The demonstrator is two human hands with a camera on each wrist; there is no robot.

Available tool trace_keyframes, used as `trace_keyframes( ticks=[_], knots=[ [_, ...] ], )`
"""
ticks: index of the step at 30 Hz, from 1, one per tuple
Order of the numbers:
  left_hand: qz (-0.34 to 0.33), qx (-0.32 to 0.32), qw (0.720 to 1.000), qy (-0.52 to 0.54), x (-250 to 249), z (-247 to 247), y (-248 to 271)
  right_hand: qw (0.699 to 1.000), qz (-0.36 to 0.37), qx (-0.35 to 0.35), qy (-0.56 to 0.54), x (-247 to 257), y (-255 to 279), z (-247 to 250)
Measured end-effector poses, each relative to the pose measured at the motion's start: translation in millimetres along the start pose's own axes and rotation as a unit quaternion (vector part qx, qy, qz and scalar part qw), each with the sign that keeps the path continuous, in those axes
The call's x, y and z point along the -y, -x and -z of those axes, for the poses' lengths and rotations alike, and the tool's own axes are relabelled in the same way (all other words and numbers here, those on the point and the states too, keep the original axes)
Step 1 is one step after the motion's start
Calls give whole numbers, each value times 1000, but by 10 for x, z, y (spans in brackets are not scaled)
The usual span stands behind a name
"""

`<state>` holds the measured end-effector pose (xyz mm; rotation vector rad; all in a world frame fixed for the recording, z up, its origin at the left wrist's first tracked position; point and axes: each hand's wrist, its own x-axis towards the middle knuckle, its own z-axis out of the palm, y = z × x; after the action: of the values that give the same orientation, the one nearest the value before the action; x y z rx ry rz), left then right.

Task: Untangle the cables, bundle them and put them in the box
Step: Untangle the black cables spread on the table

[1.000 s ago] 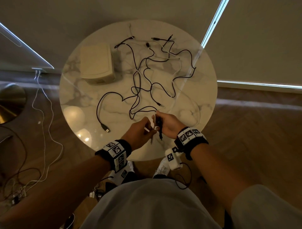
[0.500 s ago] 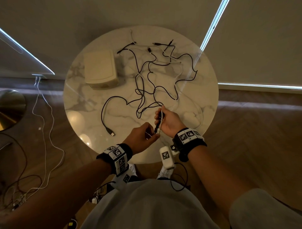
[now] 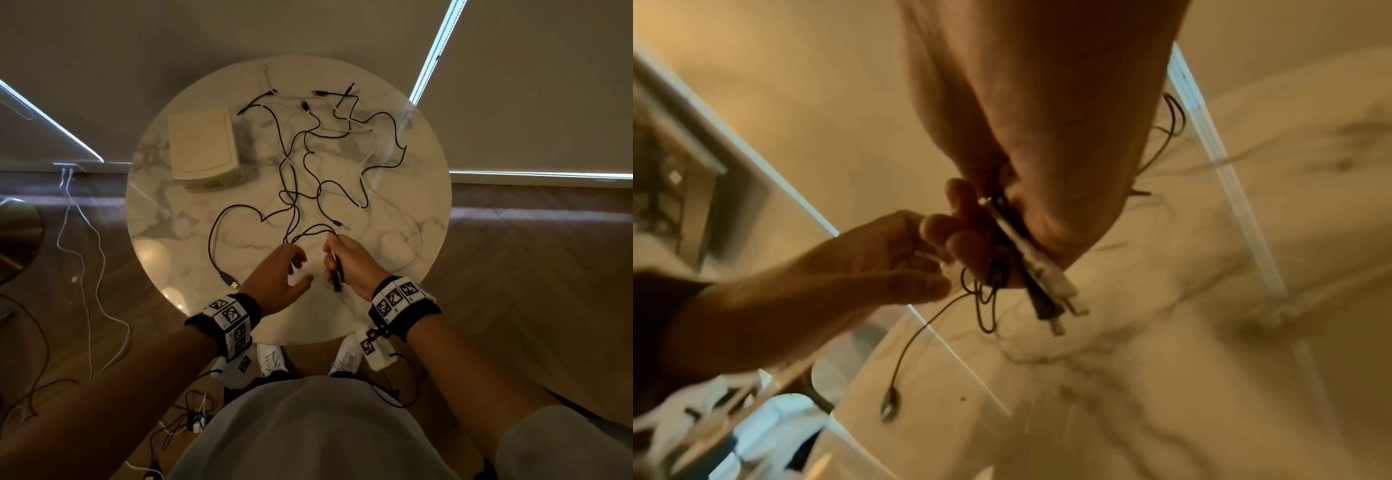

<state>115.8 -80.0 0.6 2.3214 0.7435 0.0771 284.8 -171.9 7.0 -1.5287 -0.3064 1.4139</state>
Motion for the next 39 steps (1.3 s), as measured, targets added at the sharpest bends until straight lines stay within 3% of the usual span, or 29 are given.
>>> trace_keyframes(
  ticks=[3, 9, 11, 13, 16, 19, 22, 23, 24, 25, 28, 30, 31, 33, 35, 39],
  knots=[
    [-43, -17, 993, -109, 43, 18, -210, 989, 0, 57, 139, -15, 103, 179],
    [-172, 138, 956, -192, -160, -17, -707, 968, -63, 179, 162, 113, 296, 501],
    [-194, 151, 943, -224, -189, 2, -816, 963, -72, 189, 179, 154, 342, 625],
    [-206, 163, 928, -263, -194, 23, -903, 944, -60, 188, 265, 200, 395, 735],
    [-217, 208, 904, -304, -228, 50, -987, 849, -12, 156, 505, 205, 402, 858],
    [-198, 249, 895, -313, -341, 39, -1045, 798, 28, 64, 599, 98, 313, 966],
    [-188, 217, 897, -335, -403, -26, -1128, 699, 78, -62, 708, -15, 219, 1021],
    [-190, 198, 899, -342, -406, -49, -1156, 684, 87, -90, 719, -37, 194, 1024],
    [-193, 176, 900, -348, -409, -66, -1179, 689, 87, -101, 712, -65, 161, 1028],
    [-195, 152, 903, -351, -412, -80, -1200, 723, 80, -91, 680, -82, 139, 1030],
    [-182, 87, 925, -323, -446, -118, -1231, 892, 32, -21, 451, -90, 56, 1067],
    [-174, 33, 945, -274, -478, -190, -1219, 965, 11, -30, 261, -72, 16, 1116],
    [-176, 1, 952, -251, -508, -236, -1201, 984, 1, -44, 173, -59, -3, 1137],
    [-172, -51, 960, -217, -593, -330, -1147, 995, -14, -82, 46, -33, -45, 1214],
    [-166, -59, 968, -181, -707, -412, -1102, 992, -22, -122, -30, -16, -88, 1305],
    [-214, 52, 970, -98, -852, -682, -1053, 973, -31, -172, -150, -51, -178, 1454]
  ],
)
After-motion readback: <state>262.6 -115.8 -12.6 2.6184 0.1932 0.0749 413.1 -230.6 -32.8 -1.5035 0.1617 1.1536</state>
